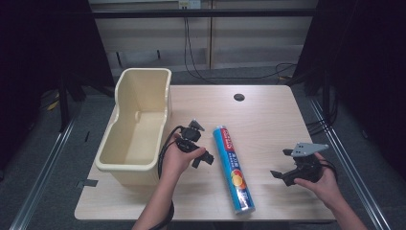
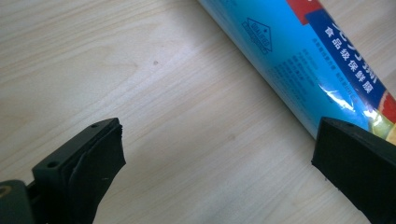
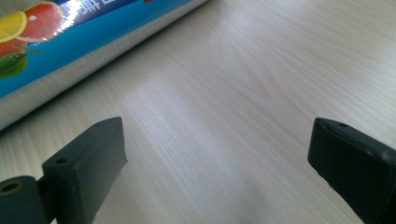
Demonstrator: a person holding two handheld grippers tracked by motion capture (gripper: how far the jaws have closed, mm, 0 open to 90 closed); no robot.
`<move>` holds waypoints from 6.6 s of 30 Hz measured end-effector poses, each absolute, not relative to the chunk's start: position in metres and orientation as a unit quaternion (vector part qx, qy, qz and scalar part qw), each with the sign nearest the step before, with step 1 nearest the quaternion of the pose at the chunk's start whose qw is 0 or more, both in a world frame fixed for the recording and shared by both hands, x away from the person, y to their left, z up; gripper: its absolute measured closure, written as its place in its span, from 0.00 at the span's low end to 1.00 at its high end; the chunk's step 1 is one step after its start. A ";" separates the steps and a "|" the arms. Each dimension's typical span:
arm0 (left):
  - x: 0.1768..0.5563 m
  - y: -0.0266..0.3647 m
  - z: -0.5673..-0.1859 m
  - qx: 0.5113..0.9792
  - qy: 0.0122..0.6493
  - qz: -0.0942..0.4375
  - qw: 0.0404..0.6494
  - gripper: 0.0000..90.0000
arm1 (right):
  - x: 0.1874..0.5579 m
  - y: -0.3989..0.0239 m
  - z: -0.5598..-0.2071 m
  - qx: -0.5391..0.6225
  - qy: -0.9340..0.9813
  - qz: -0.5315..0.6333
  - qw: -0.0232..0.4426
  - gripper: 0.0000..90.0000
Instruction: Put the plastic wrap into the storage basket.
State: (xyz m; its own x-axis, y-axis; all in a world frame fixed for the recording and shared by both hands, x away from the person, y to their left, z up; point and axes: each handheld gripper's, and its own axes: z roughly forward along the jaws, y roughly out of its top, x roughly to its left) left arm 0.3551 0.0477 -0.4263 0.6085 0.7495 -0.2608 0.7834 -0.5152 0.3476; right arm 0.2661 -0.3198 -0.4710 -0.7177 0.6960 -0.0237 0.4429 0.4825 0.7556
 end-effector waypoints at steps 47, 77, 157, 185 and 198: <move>0.353 -0.049 -0.462 0.832 0.513 -0.088 0.191 0.01 | 0.266 -0.318 -0.466 0.349 0.827 0.399 0.188 0.05; 0.368 -0.032 -0.463 0.843 0.510 -0.129 0.115 0.22 | 0.266 -0.324 -0.465 0.358 0.818 0.407 0.190 0.05; 0.362 -0.002 -0.453 0.827 0.554 -0.016 0.092 0.35 | 0.267 -0.324 -0.463 0.358 0.812 0.421 0.191 0.06; 0.374 0.014 -0.394 0.820 0.558 -0.032 0.125 0.36 | 0.268 -0.325 -0.462 0.354 0.809 0.430 0.187 0.05; 0.376 0.021 -0.363 0.817 0.555 -0.038 0.150 0.36 | 0.268 -0.325 -0.462 0.358 0.806 0.433 0.188 0.05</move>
